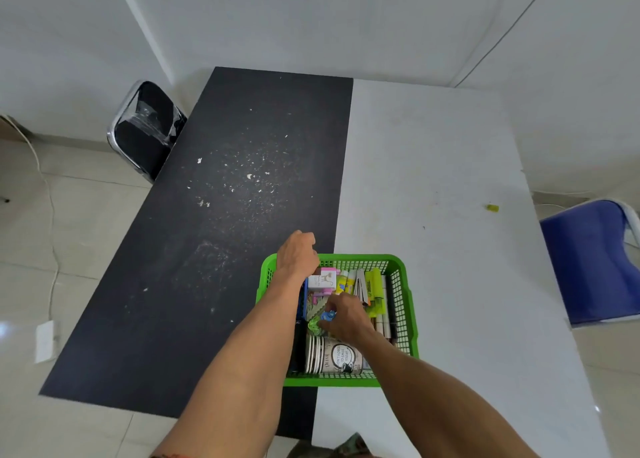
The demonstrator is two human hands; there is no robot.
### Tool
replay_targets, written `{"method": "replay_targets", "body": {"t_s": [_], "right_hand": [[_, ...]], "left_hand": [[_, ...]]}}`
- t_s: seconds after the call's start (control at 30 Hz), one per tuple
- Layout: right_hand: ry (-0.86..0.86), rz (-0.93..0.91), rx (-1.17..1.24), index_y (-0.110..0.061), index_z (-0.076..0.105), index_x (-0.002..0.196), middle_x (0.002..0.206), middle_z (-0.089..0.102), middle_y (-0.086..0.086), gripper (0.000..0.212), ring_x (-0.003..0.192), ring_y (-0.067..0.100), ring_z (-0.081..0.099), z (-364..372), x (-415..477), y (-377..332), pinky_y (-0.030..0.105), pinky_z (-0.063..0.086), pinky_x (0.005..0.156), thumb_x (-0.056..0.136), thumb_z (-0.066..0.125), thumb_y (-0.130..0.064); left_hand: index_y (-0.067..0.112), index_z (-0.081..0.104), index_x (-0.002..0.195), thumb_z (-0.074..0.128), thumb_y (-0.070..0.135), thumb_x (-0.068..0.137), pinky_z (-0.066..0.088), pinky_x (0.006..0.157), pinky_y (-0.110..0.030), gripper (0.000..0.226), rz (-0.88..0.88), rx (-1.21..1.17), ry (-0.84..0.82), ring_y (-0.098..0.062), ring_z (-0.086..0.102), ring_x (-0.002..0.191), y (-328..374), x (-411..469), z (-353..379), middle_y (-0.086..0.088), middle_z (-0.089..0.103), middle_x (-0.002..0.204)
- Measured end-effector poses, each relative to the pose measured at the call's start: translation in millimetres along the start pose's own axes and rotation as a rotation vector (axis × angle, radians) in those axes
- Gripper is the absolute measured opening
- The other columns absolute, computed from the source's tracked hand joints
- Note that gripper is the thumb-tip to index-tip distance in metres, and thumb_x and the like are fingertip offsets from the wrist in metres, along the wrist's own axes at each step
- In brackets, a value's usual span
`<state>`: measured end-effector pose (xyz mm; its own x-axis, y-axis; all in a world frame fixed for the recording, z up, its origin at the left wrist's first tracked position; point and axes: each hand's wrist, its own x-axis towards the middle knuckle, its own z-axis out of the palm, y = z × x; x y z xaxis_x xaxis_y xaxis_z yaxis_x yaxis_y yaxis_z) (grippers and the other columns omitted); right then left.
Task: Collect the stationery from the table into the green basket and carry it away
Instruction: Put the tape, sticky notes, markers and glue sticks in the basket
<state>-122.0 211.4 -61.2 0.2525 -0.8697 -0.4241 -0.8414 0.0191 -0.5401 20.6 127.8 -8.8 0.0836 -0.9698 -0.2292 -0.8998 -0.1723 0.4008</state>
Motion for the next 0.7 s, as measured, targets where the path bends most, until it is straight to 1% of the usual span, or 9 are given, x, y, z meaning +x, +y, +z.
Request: {"method": "replay_targets", "body": {"t_s": [0.13, 0.23, 0.33, 0.5, 0.6, 0.7], "right_hand": [[0.019, 0.019, 0.013, -0.012, 0.063, 0.089, 0.096, 0.063, 0.006, 0.025, 0.081, 0.017, 0.055, 5.0, -0.1, -7.9, 0.024, 0.042, 0.063, 0.076, 0.077, -0.027], [0.015, 0.019, 0.013, -0.011, 0.063, 0.089, 0.093, 0.062, 0.006, 0.024, 0.078, 0.016, 0.051, 10.2, 1.0, -13.7, 0.024, 0.039, 0.062, 0.076, 0.078, -0.026], [0.016, 0.015, 0.016, -0.010, 0.065, 0.090, 0.094, 0.063, 0.006, 0.024, 0.080, 0.016, 0.052, 14.5, 1.5, -14.7, 0.024, 0.038, 0.063, 0.077, 0.078, -0.025], [-0.007, -0.008, 0.012, -0.011, 0.068, 0.092, 0.098, 0.065, 0.005, 0.024, 0.081, 0.014, 0.053, 13.6, 2.3, -10.4, 0.023, 0.040, 0.065, 0.079, 0.076, -0.030], [-0.055, -0.017, 0.039, -0.011, 0.069, 0.097, 0.096, 0.068, 0.007, 0.025, 0.076, 0.014, 0.056, 9.4, 3.9, -7.8, 0.023, 0.046, 0.062, 0.081, 0.074, -0.029], [-0.084, -0.043, 0.045, -0.009, 0.069, 0.103, 0.101, 0.069, 0.009, 0.023, 0.080, 0.018, 0.063, 9.4, 6.0, -6.4, 0.027, 0.056, 0.069, 0.081, 0.070, -0.017]], "left_hand": [[0.008, 0.064, 0.112, 0.052, 0.004, 0.091, 0.052, 0.083, -0.039, 0.024, -0.001, -0.007, 0.003, -0.027, 0.061, 0.098, -5.5, -2.3, 1.8, -0.009, 0.058, 0.113], [0.008, 0.064, 0.112, 0.053, 0.003, 0.091, 0.053, 0.082, -0.039, 0.025, -0.002, -0.002, -0.004, -0.026, 0.061, 0.097, -8.3, -2.2, 2.8, -0.009, 0.058, 0.112], [0.008, 0.064, 0.112, 0.053, 0.004, 0.092, 0.052, 0.081, -0.038, 0.023, 0.006, 0.002, -0.006, -0.026, 0.061, 0.097, -8.6, -0.6, 3.0, -0.009, 0.058, 0.112], [0.009, 0.063, 0.115, 0.054, 0.007, 0.093, 0.052, 0.084, -0.038, 0.024, 0.006, 0.002, -0.007, -0.027, 0.060, 0.100, -7.6, 5.7, 1.3, -0.009, 0.057, 0.116], [0.009, 0.063, 0.116, 0.055, 0.009, 0.093, 0.052, 0.084, -0.038, 0.024, 0.010, 0.004, -0.011, -0.027, 0.060, 0.101, -5.9, 9.6, 0.2, -0.009, 0.057, 0.116], [0.009, 0.063, 0.115, 0.055, 0.009, 0.093, 0.053, 0.084, -0.039, 0.023, 0.010, 0.005, -0.008, -0.026, 0.061, 0.099, -3.9, 12.7, 0.4, -0.009, 0.057, 0.115]]}}
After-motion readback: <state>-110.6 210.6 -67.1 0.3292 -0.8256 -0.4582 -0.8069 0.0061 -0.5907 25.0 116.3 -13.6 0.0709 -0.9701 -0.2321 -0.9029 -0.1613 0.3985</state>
